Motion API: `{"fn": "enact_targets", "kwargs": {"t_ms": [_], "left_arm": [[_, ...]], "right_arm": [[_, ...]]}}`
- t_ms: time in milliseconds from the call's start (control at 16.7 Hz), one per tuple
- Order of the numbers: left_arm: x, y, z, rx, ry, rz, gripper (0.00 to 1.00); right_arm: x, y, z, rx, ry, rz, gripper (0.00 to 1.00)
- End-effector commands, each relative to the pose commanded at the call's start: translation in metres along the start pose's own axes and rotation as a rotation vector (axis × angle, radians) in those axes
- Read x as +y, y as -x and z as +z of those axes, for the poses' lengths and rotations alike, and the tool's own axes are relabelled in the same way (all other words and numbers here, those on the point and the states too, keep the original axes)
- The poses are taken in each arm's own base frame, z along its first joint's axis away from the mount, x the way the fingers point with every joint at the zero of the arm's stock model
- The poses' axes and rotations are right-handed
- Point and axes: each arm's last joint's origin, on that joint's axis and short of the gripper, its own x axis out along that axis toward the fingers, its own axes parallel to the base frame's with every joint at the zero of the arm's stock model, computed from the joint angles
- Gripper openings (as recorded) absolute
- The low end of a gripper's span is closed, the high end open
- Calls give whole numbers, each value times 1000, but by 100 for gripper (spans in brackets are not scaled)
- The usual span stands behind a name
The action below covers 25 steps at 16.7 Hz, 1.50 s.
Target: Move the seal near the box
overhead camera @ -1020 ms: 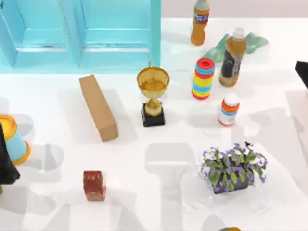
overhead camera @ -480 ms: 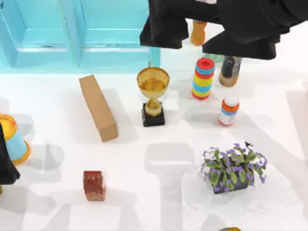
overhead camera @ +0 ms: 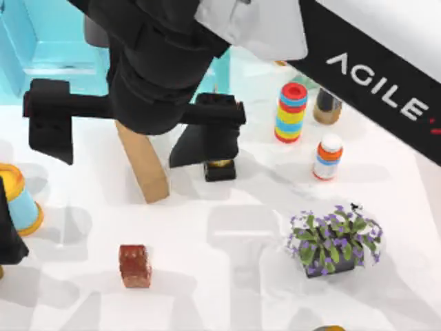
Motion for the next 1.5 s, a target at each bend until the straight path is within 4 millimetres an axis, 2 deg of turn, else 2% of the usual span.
{"fn": "enact_targets", "kwargs": {"t_ms": [300,540,720,900,1320,1500], "left_arm": [[0,0,0,0,0,0,100],[0,0,0,0,0,0,100],[0,0,0,0,0,0,100],[0,0,0,0,0,0,100],[0,0,0,0,0,0,100],[0,0,0,0,0,0,100]], "right_arm": [[26,-68,-11,74,-65,-154,100],[30,-109,-17,87,-112,-257,100],[27,-130,-18,82,-142,-318,100],[25,-142,-19,73,-161,-351,100],[24,-144,-17,72,-167,-354,100],[25,-153,-16,69,-164,-350,100]]}}
